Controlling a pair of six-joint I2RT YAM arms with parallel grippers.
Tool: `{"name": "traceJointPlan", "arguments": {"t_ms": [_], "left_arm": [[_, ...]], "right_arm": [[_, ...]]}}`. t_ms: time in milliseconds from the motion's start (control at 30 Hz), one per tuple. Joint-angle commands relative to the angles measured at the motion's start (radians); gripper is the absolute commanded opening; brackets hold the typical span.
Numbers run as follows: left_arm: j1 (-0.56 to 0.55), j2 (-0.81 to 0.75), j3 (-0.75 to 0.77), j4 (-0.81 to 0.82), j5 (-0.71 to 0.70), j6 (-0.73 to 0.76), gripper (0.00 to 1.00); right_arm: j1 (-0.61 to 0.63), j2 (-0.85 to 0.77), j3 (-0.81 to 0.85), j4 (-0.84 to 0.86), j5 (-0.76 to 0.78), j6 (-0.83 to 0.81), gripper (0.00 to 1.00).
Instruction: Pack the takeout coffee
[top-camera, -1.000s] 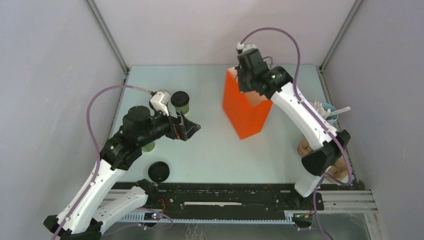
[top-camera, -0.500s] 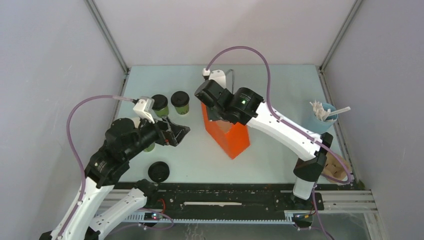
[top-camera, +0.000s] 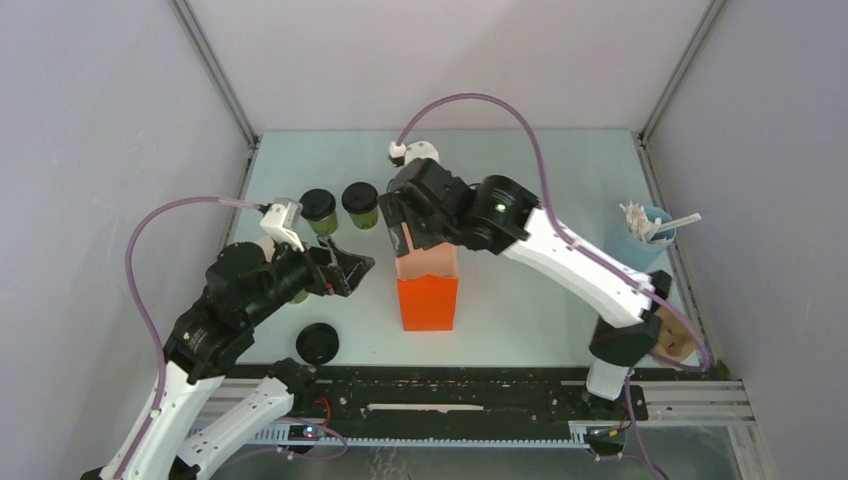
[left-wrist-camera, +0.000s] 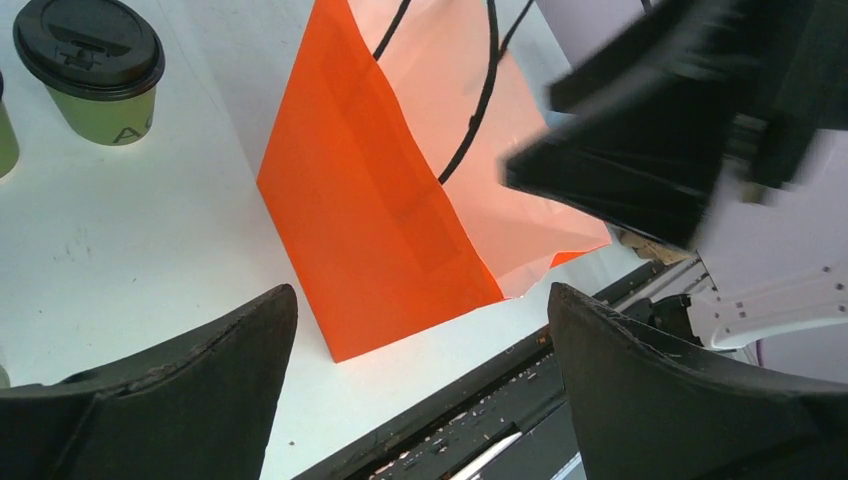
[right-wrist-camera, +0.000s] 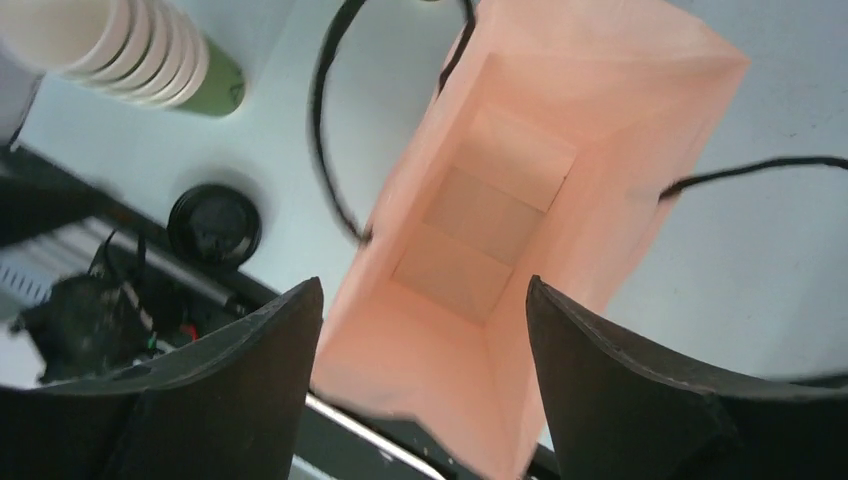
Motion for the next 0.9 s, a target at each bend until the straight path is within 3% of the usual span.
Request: {"name": "traceJointPlan", "arguments": {"t_ms": [0,200,333,467,600,667,767,867], "left_arm": [[-0.005,-0.005,0.032,0.001,-0.056,0.026,1.0],[-0.006,-0.03,0.039,0.018,-0.141,0.059,1.0],[-0.005,-0.046,0.02,0.06,-0.142,0.072,1.0],[-0.006,-0.035,0.013,0.067,-0.102,0.085,1.0],[-0.006,-0.033,0.011,0.065,-0.08,0.094,1.0],[-0.005,-0.029,0.011,0.061,-0.049,0.096,1.0],[-0.006,-0.027,0.007,0.058,-0.012,0.094,1.0],[-0.005,-0.037,-0.01,0.061,-0.006,0.089,1.0]], "right_arm": [[0.053,-0.257,-0.056,-0.028,-0.051,-0.093,0.85],[0.094,-0.572,-0.245,0.011,-0.007,-0.055,0.86],[-0.017,-0.81,-0.485,0.022,0.169,0.066,0.89],[-0.372,-0.996,-0.795,0.053,0.217,0.172,0.85],[-0.843,-1.006,-1.055,0.158,-0.025,0.117,0.75],[-1.047,-0.957,-1.168,0.224,-0.192,0.08,0.63],[-1.199,-0.894,-1.299,0.342,-0.355,0.035,0.63],[-1.233,-0.867,-1.375,0.429,-0.323,0.018,0.71]]}}
